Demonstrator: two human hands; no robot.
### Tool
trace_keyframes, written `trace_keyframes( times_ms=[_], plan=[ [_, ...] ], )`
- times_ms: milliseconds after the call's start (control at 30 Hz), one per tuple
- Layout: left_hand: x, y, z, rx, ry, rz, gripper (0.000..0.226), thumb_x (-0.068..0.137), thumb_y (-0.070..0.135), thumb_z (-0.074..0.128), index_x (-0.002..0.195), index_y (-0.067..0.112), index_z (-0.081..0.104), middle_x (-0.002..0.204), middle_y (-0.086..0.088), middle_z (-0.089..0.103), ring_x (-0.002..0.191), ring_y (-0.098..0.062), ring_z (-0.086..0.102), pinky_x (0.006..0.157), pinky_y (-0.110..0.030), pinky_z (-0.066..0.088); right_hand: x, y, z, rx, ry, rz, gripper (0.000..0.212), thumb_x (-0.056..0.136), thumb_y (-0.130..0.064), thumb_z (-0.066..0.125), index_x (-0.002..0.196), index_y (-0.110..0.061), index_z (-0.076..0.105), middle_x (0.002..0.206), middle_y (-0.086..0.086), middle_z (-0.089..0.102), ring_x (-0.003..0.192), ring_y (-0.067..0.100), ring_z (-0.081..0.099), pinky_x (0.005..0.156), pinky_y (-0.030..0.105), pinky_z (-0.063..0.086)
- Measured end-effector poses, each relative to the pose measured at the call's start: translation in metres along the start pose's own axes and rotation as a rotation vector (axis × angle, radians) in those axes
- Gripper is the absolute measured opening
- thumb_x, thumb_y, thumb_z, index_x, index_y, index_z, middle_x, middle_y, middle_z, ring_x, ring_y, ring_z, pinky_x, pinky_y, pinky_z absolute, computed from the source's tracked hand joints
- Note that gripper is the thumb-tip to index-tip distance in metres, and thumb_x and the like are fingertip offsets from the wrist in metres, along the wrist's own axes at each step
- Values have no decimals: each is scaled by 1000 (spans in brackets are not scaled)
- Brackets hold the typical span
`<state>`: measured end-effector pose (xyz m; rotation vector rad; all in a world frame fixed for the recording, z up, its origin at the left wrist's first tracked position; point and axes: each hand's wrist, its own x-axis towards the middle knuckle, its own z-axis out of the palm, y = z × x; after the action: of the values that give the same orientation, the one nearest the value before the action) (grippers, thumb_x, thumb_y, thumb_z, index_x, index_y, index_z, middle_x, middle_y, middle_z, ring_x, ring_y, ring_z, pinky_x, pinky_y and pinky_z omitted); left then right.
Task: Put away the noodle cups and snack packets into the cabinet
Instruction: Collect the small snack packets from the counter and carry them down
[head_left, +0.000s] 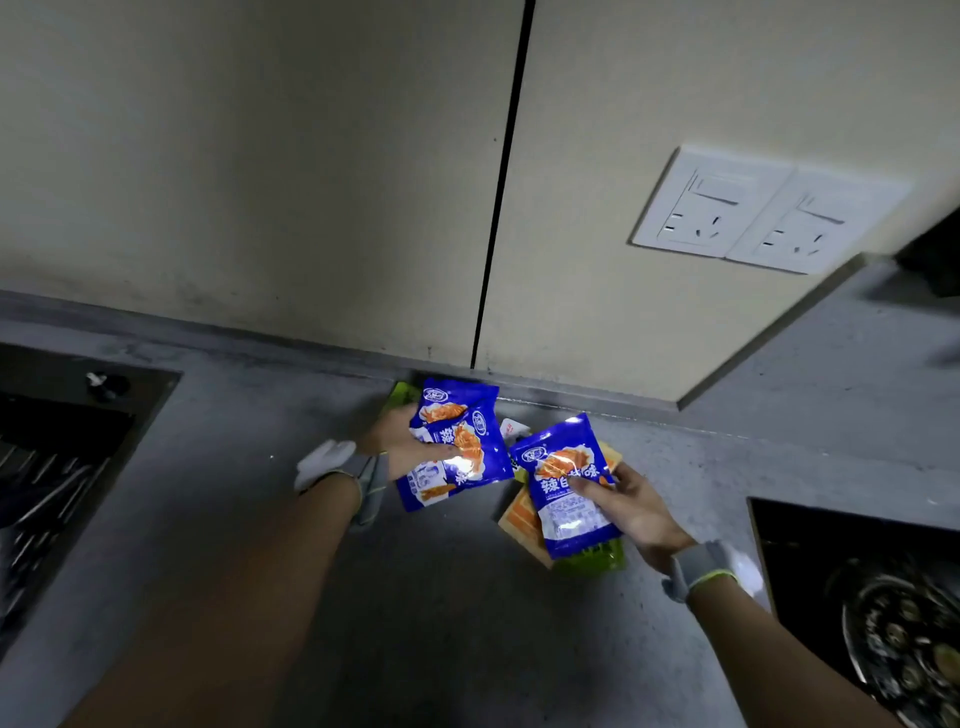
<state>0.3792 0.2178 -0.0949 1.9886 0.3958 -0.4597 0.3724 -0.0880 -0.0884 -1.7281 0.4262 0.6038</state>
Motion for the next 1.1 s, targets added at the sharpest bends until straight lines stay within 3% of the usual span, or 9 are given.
trace_keyframes(
  times_ms=[67,133,233,467,567,633,733,867,1100],
  plan=[
    [17,5,3,267,-20,23,49,65,54,82,102,29,62,117,-2,62,117,-19,62,95,-32,52,4,1,-4,-3,0,13,38,68,-30,84,101,-26,64,84,-7,77,73,14,76,54,24,57],
    [27,6,-1,652,-38,1,106,48,87,62,136,32,46,152,-8,32,144,-34,26,115,-47,25,3,-1,-10,-10,-8,16,35,70,-29,83,100,-28,64,83,-8,76,72,11,75,53,22,56],
    [46,3,-4,757,-140,-28,126,46,84,70,150,32,21,163,-9,1,149,-39,3,118,-55,11,5,-1,-19,-2,-23,28,31,73,-26,81,97,-31,62,85,-10,74,69,5,74,49,17,54],
    [60,-16,0,878,-27,-21,146,17,97,59,141,23,32,130,-4,35,132,-32,33,107,-46,31,8,7,-22,45,8,53,27,75,-25,80,92,-33,60,90,-8,71,67,6,74,49,17,54],
    [59,-16,0,1101,23,123,138,11,106,36,123,26,47,113,-2,44,106,-23,39,87,-39,30,8,4,-20,25,7,68,29,74,-28,79,92,-35,57,92,-8,70,70,8,73,50,20,55],
    [57,-3,2,1109,-54,160,128,18,102,48,120,24,50,114,-1,44,107,-23,40,88,-37,32,7,3,-19,20,10,68,30,74,-28,79,90,-37,56,92,-9,69,71,8,73,49,19,54],
    [47,19,8,780,-257,49,116,36,72,82,132,18,43,132,-5,54,123,-29,52,101,-46,45,6,5,-18,-2,13,69,30,75,-30,79,91,-37,55,93,-9,68,76,9,71,50,19,55],
    [27,21,19,508,-291,11,78,58,41,91,122,16,53,118,-3,66,104,-21,65,80,-26,52,3,8,-18,-10,14,72,30,75,-32,78,93,-36,54,97,-6,69,83,14,71,55,23,56],
    [-23,-34,26,74,-4,-219,34,60,36,91,83,20,71,100,-3,75,79,-12,68,72,-27,54,-15,22,0,37,67,67,45,74,-31,80,113,-21,58,97,-1,70,80,15,70,54,23,53]
  ],
)
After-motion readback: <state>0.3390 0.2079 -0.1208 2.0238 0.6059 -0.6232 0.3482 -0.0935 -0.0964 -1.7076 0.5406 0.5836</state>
